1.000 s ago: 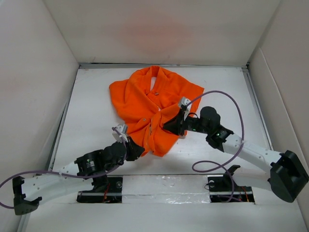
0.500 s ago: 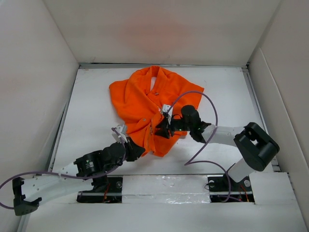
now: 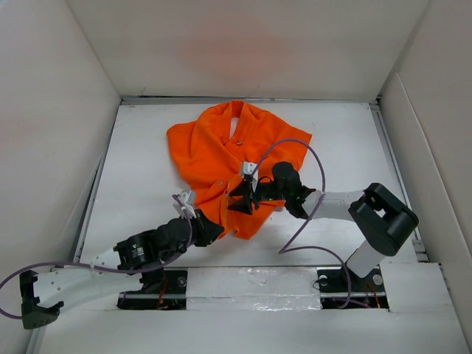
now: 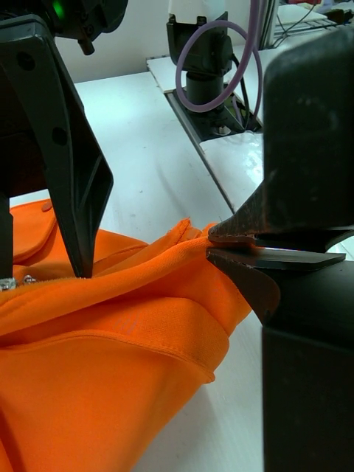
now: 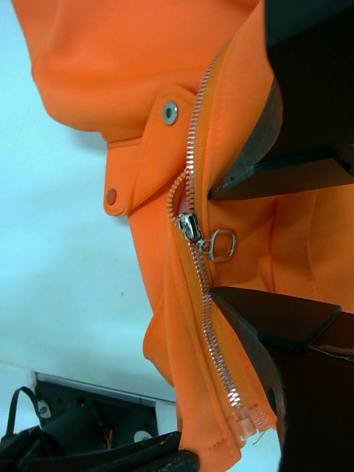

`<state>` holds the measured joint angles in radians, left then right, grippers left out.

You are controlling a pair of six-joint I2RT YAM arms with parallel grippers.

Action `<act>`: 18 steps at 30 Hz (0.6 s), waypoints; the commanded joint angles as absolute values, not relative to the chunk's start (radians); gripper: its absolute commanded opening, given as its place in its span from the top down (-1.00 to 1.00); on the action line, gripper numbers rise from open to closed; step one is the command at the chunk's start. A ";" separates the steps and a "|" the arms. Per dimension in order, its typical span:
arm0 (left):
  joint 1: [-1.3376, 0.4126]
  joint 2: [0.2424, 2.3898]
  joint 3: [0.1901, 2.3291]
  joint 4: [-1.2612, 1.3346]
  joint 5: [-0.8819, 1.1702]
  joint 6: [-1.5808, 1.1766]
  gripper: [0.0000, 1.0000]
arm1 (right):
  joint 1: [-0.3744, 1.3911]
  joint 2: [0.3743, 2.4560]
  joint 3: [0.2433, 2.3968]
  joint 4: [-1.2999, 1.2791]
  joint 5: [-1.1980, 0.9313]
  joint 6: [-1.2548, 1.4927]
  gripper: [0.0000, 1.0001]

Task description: Zip up the jacket

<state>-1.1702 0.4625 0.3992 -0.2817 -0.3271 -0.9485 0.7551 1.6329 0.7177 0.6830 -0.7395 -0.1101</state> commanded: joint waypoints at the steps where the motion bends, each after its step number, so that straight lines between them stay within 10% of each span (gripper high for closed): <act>1: -1.172 0.466 0.391 -0.219 -0.301 -0.937 1.00 | 0.785 1.634 0.764 0.775 -0.779 -0.126 -0.13; 12: -1.172 0.425 0.387 -0.239 -0.313 -0.948 1.00 | 0.795 1.664 0.746 0.854 -0.838 -0.046 0.05; 18: -1.172 0.425 0.397 -0.264 -0.325 -0.943 1.00 | 0.795 1.649 0.713 0.853 -0.838 -0.025 0.46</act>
<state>-1.1706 0.4335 0.3985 -0.2790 -0.3218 -0.9478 0.7807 1.6741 0.7269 0.7784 -0.8093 -0.0360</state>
